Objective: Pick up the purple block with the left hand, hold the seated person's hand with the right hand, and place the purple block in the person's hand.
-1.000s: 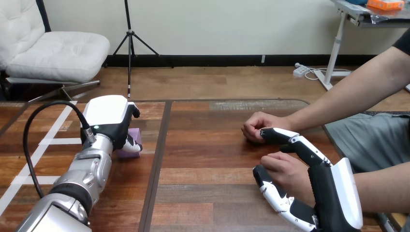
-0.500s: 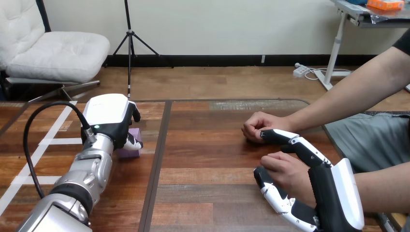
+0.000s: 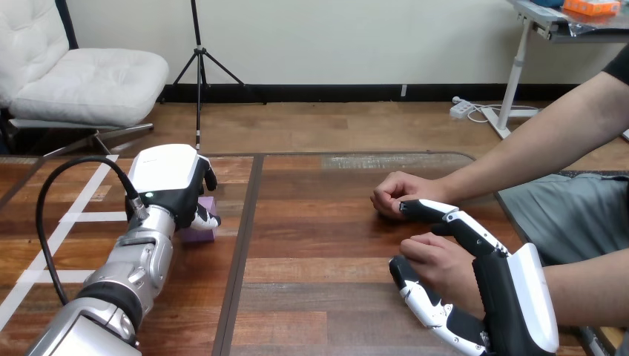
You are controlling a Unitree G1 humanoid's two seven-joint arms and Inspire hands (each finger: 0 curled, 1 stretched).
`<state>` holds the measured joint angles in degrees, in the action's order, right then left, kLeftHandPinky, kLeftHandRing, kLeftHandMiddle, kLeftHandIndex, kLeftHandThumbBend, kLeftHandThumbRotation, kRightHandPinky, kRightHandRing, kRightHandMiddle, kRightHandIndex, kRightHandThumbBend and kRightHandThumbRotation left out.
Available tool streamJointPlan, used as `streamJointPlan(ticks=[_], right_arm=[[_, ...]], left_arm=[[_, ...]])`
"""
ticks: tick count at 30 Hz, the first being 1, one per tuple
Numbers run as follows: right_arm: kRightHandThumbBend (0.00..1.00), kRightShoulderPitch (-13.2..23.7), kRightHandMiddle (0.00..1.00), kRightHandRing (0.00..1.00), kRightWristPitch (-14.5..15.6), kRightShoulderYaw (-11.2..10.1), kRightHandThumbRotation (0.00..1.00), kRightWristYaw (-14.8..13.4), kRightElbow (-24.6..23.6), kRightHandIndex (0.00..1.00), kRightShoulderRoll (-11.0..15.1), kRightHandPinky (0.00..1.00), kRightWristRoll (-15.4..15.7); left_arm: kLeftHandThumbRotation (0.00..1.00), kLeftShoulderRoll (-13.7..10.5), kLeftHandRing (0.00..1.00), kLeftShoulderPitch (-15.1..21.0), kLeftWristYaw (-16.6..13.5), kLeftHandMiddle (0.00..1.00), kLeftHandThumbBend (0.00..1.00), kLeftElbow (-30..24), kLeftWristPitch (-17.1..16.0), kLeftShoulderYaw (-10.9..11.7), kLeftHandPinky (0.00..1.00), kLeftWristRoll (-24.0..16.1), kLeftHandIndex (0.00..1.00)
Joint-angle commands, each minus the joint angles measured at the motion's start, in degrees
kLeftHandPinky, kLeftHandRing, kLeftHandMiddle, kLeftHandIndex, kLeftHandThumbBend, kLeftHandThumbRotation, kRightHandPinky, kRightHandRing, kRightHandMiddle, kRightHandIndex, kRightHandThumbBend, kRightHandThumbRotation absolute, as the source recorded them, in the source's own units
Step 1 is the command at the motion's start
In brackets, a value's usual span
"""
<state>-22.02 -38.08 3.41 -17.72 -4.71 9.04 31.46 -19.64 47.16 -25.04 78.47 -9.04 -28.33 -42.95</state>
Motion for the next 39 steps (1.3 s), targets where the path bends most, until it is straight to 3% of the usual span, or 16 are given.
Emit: streamJointPlan(ticks=[1, 24, 39], right_arm=[[0.44, 1.46, 0.74, 0.74, 0.31, -0.51, 0.45, -0.27, -3.61, 0.72, -0.45, 0.69, -0.24], [0.45, 0.81, 0.74, 0.75, 1.57, -0.30, 0.48, 0.26, -4.53, 0.72, -0.28, 0.70, -0.30], [0.45, 1.25, 0.74, 0.75, 1.07, -0.19, 0.48, -0.04, -4.18, 0.73, -0.14, 0.70, 0.12]], left_arm=[[0.00, 0.10, 0.54, 1.15, -0.77, 0.60, 0.64, -0.14, -0.23, 0.27, 0.46, 0.55, 0.59], [0.01, 0.36, 0.59, 1.19, 0.74, 0.66, 0.71, -0.15, 0.98, -0.50, 0.49, -0.07, 0.67], [0.17, 0.00, 0.72, 1.74, 5.07, 0.77, 0.73, -0.42, 0.22, 1.92, 0.62, 3.01, 0.77]])
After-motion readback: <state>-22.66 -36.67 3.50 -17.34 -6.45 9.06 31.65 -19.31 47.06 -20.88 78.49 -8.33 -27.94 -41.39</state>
